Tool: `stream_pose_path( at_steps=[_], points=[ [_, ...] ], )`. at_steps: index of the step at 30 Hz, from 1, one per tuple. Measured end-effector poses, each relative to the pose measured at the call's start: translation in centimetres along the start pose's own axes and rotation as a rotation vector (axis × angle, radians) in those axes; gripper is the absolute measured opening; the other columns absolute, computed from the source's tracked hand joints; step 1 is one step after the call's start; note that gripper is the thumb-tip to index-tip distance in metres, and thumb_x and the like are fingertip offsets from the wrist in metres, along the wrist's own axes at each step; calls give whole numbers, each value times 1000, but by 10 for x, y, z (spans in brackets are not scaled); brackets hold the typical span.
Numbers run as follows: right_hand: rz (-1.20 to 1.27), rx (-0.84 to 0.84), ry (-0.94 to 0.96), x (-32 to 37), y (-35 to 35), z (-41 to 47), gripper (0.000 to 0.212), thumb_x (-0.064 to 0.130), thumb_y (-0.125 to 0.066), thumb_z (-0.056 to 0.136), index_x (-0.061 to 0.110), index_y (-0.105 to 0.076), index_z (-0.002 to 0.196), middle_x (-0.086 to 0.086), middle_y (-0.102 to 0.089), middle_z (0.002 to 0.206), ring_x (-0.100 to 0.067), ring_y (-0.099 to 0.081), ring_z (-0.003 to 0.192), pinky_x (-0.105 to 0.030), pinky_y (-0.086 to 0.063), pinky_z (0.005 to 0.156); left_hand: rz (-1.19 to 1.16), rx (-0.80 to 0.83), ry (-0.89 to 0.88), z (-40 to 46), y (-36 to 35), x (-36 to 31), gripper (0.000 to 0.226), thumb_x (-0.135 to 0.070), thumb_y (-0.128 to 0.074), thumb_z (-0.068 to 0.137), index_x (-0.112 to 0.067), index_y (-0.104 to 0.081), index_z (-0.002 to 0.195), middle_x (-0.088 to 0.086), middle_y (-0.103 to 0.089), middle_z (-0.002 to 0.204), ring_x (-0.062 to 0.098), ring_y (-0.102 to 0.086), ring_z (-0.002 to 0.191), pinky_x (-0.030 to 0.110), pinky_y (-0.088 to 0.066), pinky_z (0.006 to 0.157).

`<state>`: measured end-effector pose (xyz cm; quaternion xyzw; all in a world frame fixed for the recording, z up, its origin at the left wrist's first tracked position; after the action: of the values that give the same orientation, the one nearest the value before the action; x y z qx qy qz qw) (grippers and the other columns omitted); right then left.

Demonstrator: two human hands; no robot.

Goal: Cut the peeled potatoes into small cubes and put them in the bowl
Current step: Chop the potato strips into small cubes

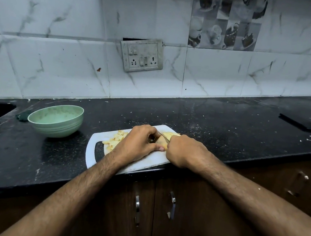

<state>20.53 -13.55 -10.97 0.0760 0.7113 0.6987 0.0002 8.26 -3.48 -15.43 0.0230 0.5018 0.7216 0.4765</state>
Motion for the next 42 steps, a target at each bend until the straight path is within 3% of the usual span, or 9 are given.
stream_pose_path(
  at_steps=[10, 16, 22, 25, 29, 33, 37, 42],
  points=[
    [-34, 161, 64, 14, 4, 7, 34, 19, -39, 102, 9, -53, 132, -12, -58, 131, -30, -55, 119, -38, -44, 92, 141, -15, -95, -6, 0, -8, 29, -30, -81, 83, -12, -68, 102, -1, -67, 95, 17, -62, 90, 39, -52, 82],
    [-24, 188, 97, 17, 9, -3, 35, 7, -36, 102, 3, -52, 133, -17, -56, 133, -31, -54, 121, -33, -41, 88, 164, -9, -109, -8, 2, -12, 46, -34, -79, 84, -16, -65, 125, 1, -69, 109, 16, -63, 104, 33, -50, 93],
    [-54, 185, 86, -9, -5, -10, 16, 16, -40, 96, 11, -54, 99, -15, -62, 108, -30, -57, 89, -33, -45, 75, 184, -19, -91, -4, 0, -8, 53, -42, -78, 85, -17, -67, 130, -1, -67, 105, 14, -61, 103, 28, -48, 91],
    [-72, 195, 80, -24, -13, -26, 14, 22, -41, 96, 15, -53, 95, -16, -64, 114, -30, -57, 86, -35, -49, 81, 172, -13, -82, -5, 0, -8, 54, -43, -78, 84, -17, -67, 130, -1, -68, 106, 13, -61, 103, 30, -50, 91],
    [-69, 173, 58, -33, -8, -41, 17, 26, -42, 99, 15, -55, 97, -15, -63, 112, -26, -52, 81, -32, -45, 75, 142, -17, -61, -6, 1, -9, 55, -44, -80, 81, -19, -68, 129, -3, -69, 108, 10, -62, 103, 29, -51, 92],
    [-42, 116, 63, -36, 3, -35, 20, 24, -41, 100, 13, -50, 86, -16, -65, 111, -27, -52, 81, -32, -47, 77, 81, -24, -16, -7, 3, -8, 52, -42, -84, 78, -23, -70, 124, -7, -72, 112, 6, -64, 104, 28, -53, 93],
    [56, 58, 66, -35, 13, -29, 25, 27, -39, 103, 9, -55, 97, -17, -64, 113, -27, -54, 85, -30, -39, 72, 13, -30, 59, -8, 3, -3, 46, -39, -88, 74, -21, -71, 113, -10, -73, 106, 2, -67, 98, 28, -56, 90],
    [104, -8, 47, -23, 14, -21, 24, 29, -39, 102, 12, -55, 103, -17, -62, 117, -29, -54, 88, -38, -48, 83, -15, -49, 70, -7, 1, 2, 38, -35, -91, 71, -20, -74, 102, -9, -74, 104, 3, -67, 96, 31, -56, 90]
  ],
)
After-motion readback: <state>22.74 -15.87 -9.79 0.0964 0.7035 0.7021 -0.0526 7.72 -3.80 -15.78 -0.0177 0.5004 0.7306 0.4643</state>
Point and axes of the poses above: each hand's wrist, its own z-axis towards the middle knuckle, its own y-axis out of the back of the hand, x = y × z, the point moved 4 cm from there along z, towards the middle knuckle
